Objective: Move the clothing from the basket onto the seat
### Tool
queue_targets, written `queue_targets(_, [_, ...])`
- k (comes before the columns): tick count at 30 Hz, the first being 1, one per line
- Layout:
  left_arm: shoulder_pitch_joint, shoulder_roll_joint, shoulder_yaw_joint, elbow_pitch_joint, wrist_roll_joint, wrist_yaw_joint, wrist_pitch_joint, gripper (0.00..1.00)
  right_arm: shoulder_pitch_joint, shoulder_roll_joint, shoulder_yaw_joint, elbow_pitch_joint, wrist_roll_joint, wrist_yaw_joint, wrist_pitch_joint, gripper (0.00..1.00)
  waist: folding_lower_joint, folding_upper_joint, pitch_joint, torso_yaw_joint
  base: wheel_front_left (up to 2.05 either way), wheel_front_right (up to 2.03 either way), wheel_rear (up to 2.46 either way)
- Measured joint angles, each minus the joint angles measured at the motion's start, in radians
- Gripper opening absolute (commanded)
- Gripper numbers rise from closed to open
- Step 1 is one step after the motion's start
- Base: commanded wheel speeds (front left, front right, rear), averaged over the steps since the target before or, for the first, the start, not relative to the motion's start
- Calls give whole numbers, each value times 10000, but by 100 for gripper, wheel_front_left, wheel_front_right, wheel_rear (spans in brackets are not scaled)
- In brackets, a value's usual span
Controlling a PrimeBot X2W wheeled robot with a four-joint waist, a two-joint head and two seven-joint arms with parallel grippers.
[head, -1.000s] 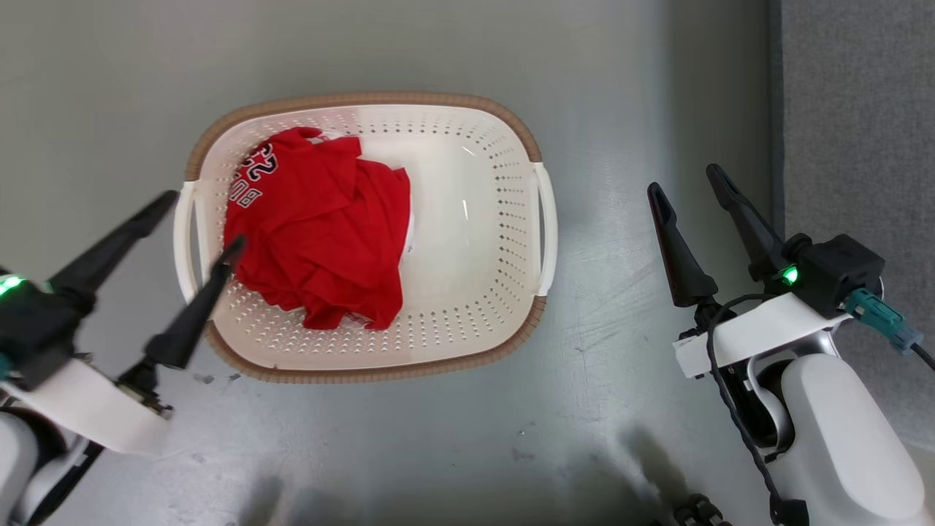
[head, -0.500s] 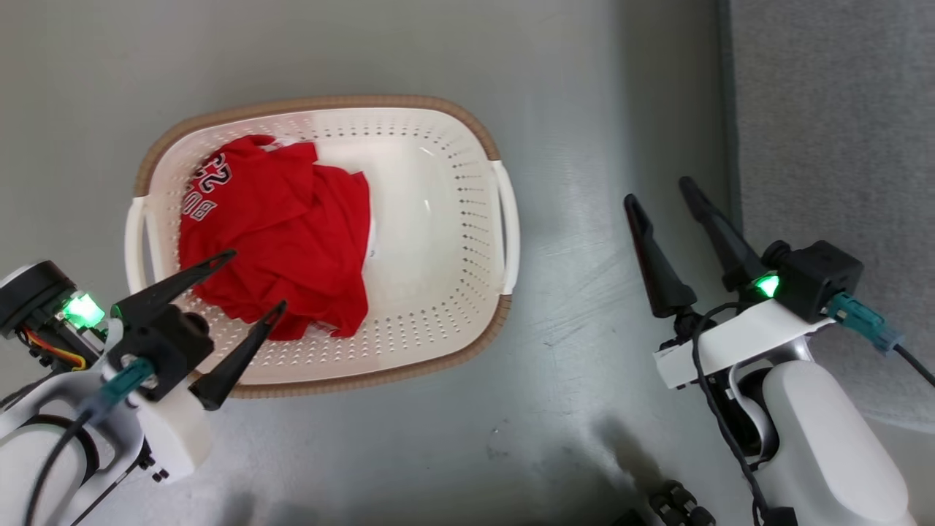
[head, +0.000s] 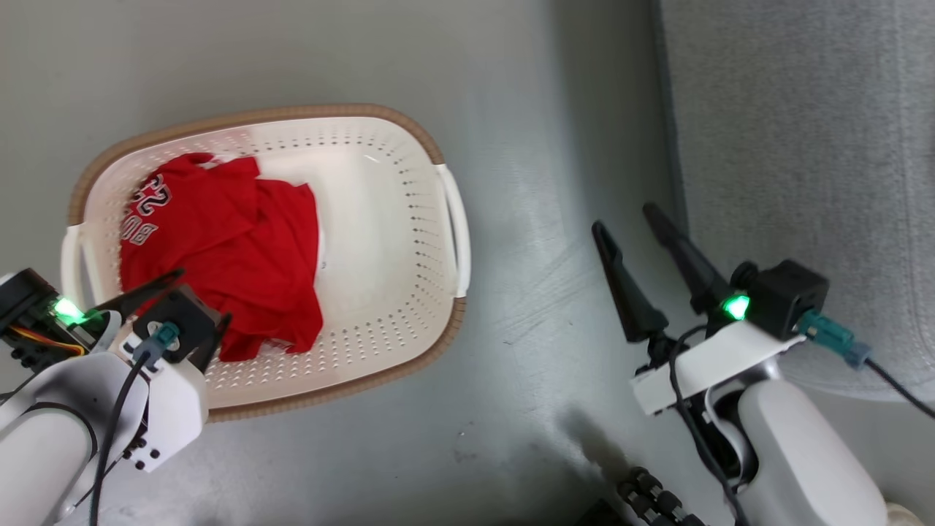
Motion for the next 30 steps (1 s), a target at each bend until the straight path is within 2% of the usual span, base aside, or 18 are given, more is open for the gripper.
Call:
queue_targets(8, [-423,176,-176,242,909,109,596,100,215,6,418,13,221,0,0,100,-1,0,36,-455,0,0,0])
queue_targets(19, [-518,155,-217,706,1085,456,1091,100,229,15,598,-102,353,0,0,100,-1,0,198,-846,0,0,0])
queue_targets(30, [-609,347,-426,859,1801,518,1641,100,255,23,861,-178,399,0,0,100,-1,0,495,-1001,0,0,0])
